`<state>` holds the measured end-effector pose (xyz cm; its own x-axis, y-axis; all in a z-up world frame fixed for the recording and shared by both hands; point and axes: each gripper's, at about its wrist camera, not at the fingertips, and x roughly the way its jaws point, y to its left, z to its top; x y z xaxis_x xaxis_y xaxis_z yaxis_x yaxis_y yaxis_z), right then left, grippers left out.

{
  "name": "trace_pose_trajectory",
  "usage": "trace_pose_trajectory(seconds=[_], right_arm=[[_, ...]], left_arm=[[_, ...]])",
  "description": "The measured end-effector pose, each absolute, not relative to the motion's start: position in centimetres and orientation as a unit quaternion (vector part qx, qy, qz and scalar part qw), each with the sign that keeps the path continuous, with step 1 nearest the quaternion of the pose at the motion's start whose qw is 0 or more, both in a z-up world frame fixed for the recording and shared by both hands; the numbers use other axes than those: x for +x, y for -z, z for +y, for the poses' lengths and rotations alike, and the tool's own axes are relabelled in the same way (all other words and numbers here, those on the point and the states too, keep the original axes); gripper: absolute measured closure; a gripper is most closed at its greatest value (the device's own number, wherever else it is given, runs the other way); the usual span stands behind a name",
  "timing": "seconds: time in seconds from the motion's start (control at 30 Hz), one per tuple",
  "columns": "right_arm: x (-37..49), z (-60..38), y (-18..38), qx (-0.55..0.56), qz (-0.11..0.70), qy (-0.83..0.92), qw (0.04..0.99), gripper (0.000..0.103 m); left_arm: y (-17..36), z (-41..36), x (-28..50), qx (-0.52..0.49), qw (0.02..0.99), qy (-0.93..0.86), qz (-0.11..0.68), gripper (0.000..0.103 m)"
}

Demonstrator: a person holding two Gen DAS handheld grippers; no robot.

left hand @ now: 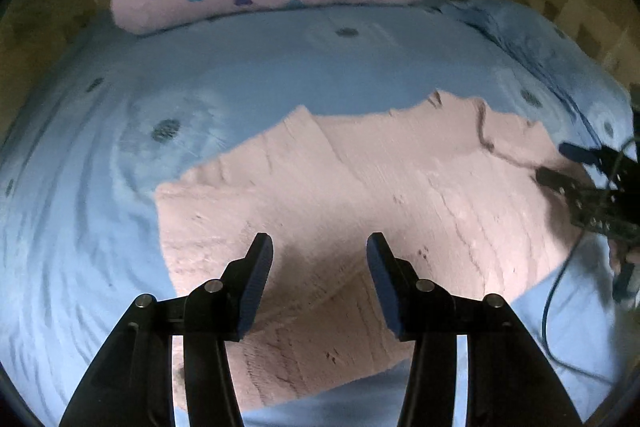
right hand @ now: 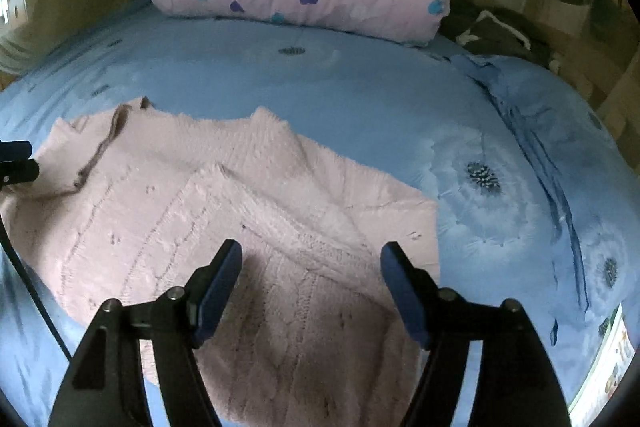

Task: Fold small clothes

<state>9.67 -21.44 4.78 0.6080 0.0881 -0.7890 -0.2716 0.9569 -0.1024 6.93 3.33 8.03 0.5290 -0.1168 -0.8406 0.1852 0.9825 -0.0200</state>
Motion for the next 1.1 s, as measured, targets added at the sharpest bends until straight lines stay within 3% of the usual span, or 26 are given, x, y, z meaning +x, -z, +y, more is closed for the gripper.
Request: trace_pose_trajectory(seconds=[0.37,0.4,0.47,0.5,0.57,0.63,0.9,0.93,1.03,1.1], right_arm=[[11.1,-21.3,-2.9,-0.117,0.427,-0.091,0.892,0.028],[11.2,-21.2,-2.8,-0.119,0.426,-0.090,0.892,0.028],[11.3,-21.1,-2.8,-0.123,0.420,-0.091,0.895,0.030],[11.4,-21.0,-2.7,-0.124,0.418,-0.092,0.895,0.035],[11.5,-21.0,-2.7,-0.116,0.419,-0.098,0.895,0.079],[11.5,-21.2,-3.0,-0.106,0.414,-0.094,0.899,0.092],[12.9,-26.5,-3.8,0.026,0.409,-0.041,0.911,0.091],[13.2,-27.4,-3.6,0.048,0.414,-0.028,0.909,0.087],[13.6,-30.0,-2.7,0.116,0.428,-0.006,0.896,0.059],[13.6,-32.1,-2.4,0.174,0.429,0.003,0.886,0.053]], left_arm=[[-4.8,0.5,6.4,0.118,0.860,0.111,0.483,0.061],[-4.6,0.6,6.5,0.116,0.863,0.109,0.480,0.065],[-4.8,0.8,6.8,0.107,0.870,0.103,0.470,0.097],[-5.1,1.2,7.0,0.102,0.874,0.096,0.465,0.101],[-5.6,2.1,7.2,0.076,0.881,0.094,0.457,0.101],[-6.4,3.2,7.7,0.059,0.893,0.069,0.442,0.102],[-7.0,8.8,9.5,0.026,0.911,-0.052,0.409,0.101],[-7.0,9.4,9.7,0.024,0.910,-0.070,0.408,0.101],[-6.8,11.1,10.0,0.012,0.907,-0.099,0.408,0.101],[-6.8,11.9,10.1,0.003,0.906,-0.109,0.410,0.101]])
